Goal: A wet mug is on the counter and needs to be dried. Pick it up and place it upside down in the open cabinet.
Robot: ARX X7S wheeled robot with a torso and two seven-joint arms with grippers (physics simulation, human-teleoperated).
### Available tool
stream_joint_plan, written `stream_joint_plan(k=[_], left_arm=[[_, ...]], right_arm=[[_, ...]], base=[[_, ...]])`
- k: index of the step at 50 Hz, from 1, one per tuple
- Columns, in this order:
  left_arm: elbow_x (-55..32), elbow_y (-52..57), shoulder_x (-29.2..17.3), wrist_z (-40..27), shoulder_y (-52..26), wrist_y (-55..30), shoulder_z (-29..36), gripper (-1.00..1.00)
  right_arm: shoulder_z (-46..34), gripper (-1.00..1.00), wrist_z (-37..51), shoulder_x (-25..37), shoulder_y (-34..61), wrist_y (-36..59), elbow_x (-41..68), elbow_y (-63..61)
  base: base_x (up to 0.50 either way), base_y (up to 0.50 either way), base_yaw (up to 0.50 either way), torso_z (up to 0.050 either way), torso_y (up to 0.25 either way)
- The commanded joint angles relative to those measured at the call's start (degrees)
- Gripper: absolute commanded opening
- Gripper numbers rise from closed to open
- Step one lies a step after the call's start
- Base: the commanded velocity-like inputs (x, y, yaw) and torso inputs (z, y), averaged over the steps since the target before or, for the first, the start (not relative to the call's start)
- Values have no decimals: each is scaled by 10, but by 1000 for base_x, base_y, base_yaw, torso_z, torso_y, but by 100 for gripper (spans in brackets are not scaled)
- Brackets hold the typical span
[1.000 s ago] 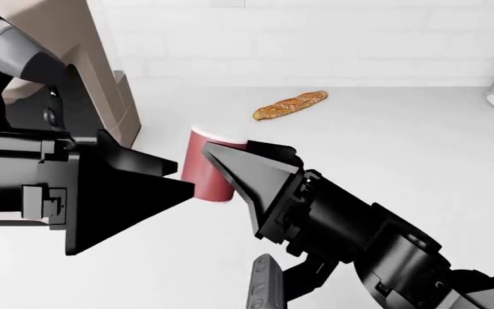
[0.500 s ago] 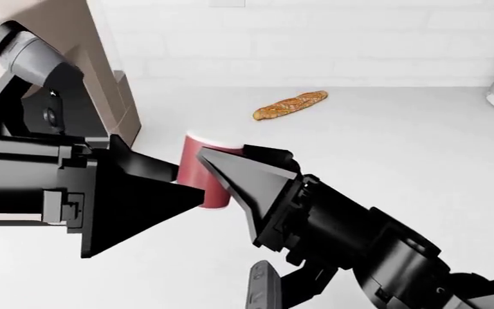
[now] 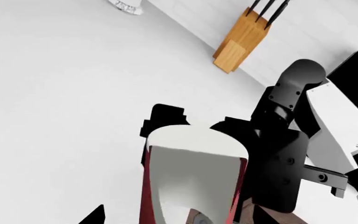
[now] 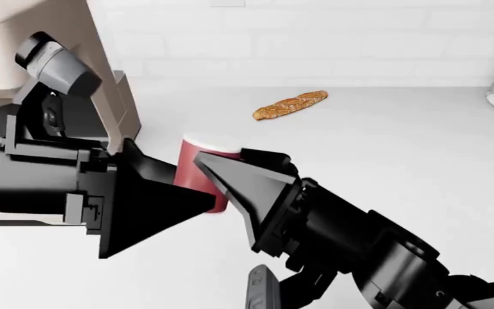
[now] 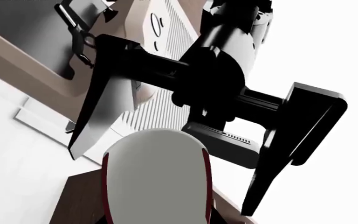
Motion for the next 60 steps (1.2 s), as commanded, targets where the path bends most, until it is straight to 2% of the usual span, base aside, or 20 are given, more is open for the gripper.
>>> stream_joint_plan(k=[1, 9, 10, 31, 32, 50, 60], left_arm=[[18, -1, 9, 12, -4, 0, 7, 100], [34, 3, 12, 14, -4, 4, 10, 100], [32, 2, 11, 14, -5, 6, 11, -100], [48, 28, 0, 1, -5, 26, 17, -100], [50, 29, -2, -3, -4, 30, 17, -100], [52, 56, -30, -13, 4, 50, 6, -100], [55, 69, -45, -9, 15, 58, -4, -100]], right_arm=[[4, -100, -5, 1, -3, 0, -15, -1], [7, -100, -7, 4, -5, -2, -18, -3], [7, -100, -7, 4, -5, -2, -18, -3], [14, -100, -11, 13, -2, -15, -17, -11], [16, 100, -11, 15, -1, -17, -15, -13], [64, 100, -4, 52, 11, -18, 57, -21], [118, 100, 21, 71, 5, -20, 141, -8]], base=[[0, 0, 0, 0, 0], [0, 0, 0, 0, 1], [0, 0, 0, 0, 0], [0, 0, 0, 0, 0], [0, 0, 0, 0, 0], [0, 0, 0, 0, 1], [0, 0, 0, 0, 0]])
